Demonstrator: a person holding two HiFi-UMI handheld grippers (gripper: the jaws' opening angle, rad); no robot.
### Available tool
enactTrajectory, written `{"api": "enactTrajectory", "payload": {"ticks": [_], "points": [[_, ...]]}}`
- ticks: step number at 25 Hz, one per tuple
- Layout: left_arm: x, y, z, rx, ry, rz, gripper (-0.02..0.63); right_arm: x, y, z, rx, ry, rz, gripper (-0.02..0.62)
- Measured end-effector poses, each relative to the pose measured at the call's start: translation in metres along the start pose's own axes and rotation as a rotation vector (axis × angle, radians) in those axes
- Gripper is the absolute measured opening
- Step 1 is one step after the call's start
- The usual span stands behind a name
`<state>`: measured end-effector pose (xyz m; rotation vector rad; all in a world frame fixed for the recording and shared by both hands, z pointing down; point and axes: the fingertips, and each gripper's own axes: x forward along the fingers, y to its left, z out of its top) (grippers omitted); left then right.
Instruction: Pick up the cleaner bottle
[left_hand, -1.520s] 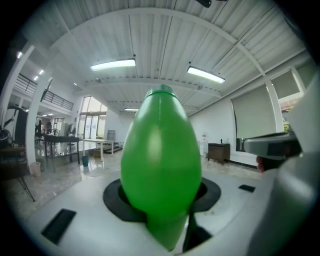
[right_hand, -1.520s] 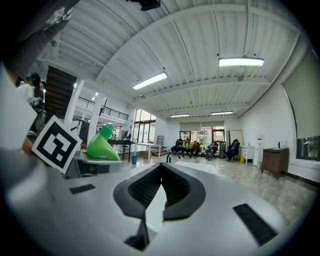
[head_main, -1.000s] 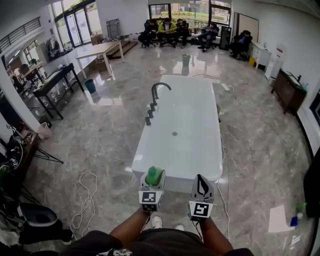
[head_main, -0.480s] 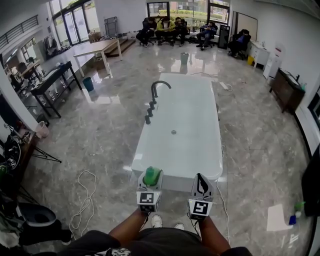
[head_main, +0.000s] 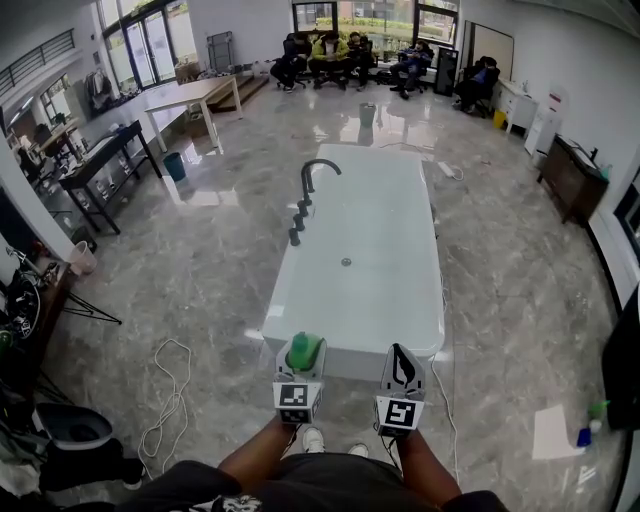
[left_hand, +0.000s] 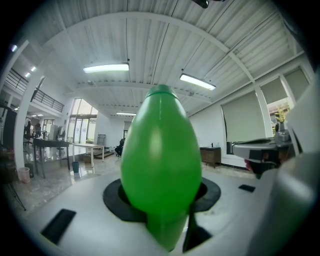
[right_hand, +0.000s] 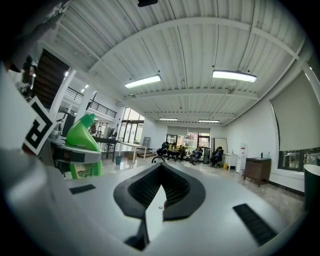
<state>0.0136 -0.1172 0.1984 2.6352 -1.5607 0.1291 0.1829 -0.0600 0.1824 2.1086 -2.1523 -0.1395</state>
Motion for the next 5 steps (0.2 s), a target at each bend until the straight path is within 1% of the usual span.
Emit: {"api": "enactTrajectory", "payload": {"ticks": [5], "points": [[-0.0035, 0.0024, -0.0098, 0.005, 0.012, 0.006, 0.18, -0.002, 0.0032, -0.0046, 0.009, 0.012, 0.0, 0.015]]}}
